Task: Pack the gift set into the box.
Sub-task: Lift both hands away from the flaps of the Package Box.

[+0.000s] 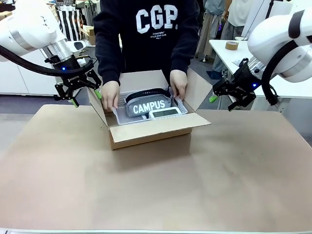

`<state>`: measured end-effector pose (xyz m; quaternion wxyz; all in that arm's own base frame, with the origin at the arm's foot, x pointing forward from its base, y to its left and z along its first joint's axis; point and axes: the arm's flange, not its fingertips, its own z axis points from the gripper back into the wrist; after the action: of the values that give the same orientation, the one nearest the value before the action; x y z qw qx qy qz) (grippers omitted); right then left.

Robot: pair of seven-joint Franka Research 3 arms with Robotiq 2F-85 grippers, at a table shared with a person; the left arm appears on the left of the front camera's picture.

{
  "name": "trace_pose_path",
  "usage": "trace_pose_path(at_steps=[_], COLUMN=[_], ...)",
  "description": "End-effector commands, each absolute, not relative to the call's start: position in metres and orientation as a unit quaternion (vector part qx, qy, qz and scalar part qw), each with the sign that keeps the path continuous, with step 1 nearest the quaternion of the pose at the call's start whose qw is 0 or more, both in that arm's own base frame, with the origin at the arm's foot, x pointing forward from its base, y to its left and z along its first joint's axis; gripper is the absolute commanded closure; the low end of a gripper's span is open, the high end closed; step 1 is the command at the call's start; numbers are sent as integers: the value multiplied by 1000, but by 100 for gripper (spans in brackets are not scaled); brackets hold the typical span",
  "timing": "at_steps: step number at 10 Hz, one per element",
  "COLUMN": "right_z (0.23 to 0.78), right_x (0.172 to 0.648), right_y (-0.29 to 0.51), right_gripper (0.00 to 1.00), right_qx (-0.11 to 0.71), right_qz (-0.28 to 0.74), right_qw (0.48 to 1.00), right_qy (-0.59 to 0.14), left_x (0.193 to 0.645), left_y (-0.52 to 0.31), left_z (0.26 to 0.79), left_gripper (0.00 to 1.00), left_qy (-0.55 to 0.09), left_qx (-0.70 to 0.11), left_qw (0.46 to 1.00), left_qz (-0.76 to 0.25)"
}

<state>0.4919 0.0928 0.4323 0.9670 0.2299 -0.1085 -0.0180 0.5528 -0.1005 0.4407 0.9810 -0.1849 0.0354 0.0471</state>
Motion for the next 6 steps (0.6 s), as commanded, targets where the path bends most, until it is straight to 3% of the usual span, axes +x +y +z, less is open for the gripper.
trace_pose_path(at_steps=[1,6], right_z=[436,436], right_x=[493,493], right_y=[93,93], right_gripper=[0,0], right_qx=[221,221], right_qz=[-23,-23], right_qw=[968,968], right_qy=[-112,-112], left_x=[552,552], left_y=[-99,-99], left_z=[441,441], left_gripper=[0,0], left_qy=[34,34], left_qx=[-180,-180], left_qw=[982,982], left_qz=[45,45])
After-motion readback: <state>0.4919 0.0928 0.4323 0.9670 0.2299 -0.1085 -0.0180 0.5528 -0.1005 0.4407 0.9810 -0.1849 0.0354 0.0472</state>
